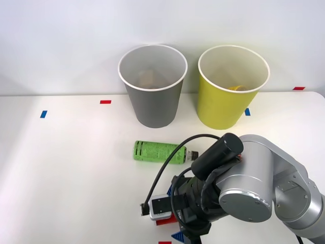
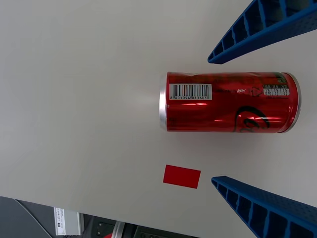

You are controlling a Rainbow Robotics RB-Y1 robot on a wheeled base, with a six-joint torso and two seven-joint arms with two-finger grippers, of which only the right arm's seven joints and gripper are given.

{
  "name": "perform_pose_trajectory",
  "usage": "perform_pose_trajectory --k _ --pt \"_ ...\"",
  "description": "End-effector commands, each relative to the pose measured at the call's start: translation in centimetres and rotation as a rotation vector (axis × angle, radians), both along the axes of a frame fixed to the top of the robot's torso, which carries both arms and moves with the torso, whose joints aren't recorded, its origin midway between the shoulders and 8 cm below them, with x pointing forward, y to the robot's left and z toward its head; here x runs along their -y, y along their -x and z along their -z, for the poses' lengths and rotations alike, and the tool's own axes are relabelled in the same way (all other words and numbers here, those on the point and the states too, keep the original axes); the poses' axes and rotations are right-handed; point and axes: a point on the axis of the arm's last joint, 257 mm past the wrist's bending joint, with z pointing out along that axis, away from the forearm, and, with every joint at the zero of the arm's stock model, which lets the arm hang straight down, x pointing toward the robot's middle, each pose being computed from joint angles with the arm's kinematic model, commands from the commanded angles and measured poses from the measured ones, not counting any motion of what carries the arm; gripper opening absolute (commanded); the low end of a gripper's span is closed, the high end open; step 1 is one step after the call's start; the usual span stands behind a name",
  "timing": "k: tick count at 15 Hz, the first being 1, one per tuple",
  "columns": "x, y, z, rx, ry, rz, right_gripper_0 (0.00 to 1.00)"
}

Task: Put cans in the gray bin, plastic bottles in the light green bin

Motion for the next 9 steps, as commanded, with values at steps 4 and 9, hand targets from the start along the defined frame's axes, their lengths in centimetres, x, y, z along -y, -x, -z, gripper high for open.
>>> perform_pose_trajectory --k 4,9 --pt "-0.9 -0.2 1.6 -0.014 0.021 0.009 0.77" --pt "-1.7 -1.0 3.1 -0.023 0.042 0.027 0.77"
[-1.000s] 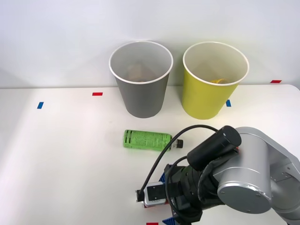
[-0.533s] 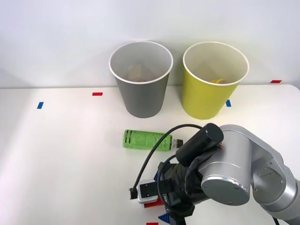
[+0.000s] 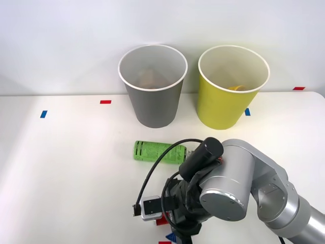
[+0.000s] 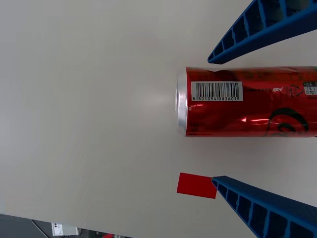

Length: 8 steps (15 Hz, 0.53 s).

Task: Put cans in the gray bin, plastic bottles in the light green bin

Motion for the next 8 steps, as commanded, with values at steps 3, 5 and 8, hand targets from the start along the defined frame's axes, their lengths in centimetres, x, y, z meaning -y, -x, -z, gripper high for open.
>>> perform_pose_trajectory --k 3,5,8 --pt "-0.7 -1.2 1.8 0.059 0.053 0.003 0.77" --pt "-0.9 -1.5 2.1 0.082 0.057 0.001 0.77" --pt "-0.4 -1.6 2.5 0.079 0.071 0.003 0.36"
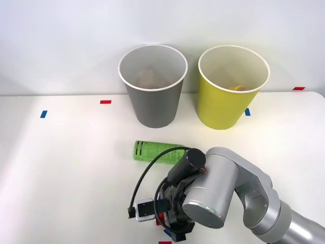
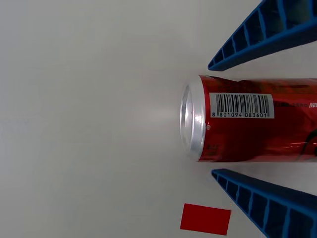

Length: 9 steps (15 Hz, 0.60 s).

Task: Put cans in the gray bin, plastic bottles in the light green bin

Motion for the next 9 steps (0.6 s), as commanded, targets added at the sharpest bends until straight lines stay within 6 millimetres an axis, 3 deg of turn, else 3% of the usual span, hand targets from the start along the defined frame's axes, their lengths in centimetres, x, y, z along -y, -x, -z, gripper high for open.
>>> perform_pose_trajectory --k 1,2,6,9 --pt "0.4 -0.2 0.2 0.002 0.008 0.004 0.04" --pt "0.5 -0.4 0.2 0.006 0.009 0.007 0.00" --pt "0.8 -1.0 0.1 0.017 0.000 0.024 0.00" --pt "0.1 -1.4 -1.2 -0.011 -0.072 0.053 0.00"
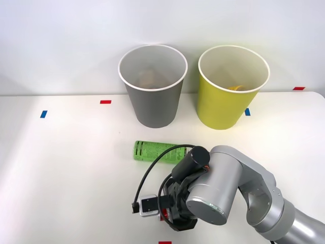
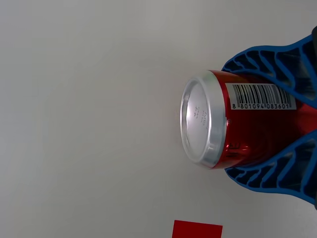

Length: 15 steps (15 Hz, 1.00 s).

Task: Put cans in the gray bin, plastic bottles in the light green bin

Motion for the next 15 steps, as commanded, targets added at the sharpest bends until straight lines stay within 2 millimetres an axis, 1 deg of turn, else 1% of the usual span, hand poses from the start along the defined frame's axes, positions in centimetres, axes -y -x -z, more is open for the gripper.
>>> perform_pose_trajectory --k 1,3,5,6,7,9,12,15 --pt "-0.9 -0.5 -1.7 -0.037 -0.109 0.040 0.00" --pt "-1.9 -1.0 -4.0 -0.088 -0.229 0.071 0.00" --pt "-2.3 -1.4 -6.1 -0.127 -0.319 0.083 0.00" --pt "-2.3 -1.8 -7.7 -0.127 -0.371 0.087 0.00" --pt "-2.4 -2.1 -9.1 -0.118 -0.408 0.085 0.00" --pt "-2.7 -2.6 -12.5 -0.086 -0.524 0.093 0.00" --pt "-3.0 -3.5 -15.8 -0.004 -0.692 0.138 0.00" --pt "-3.4 -4.3 -18.7 0.021 -0.851 0.177 0.00"
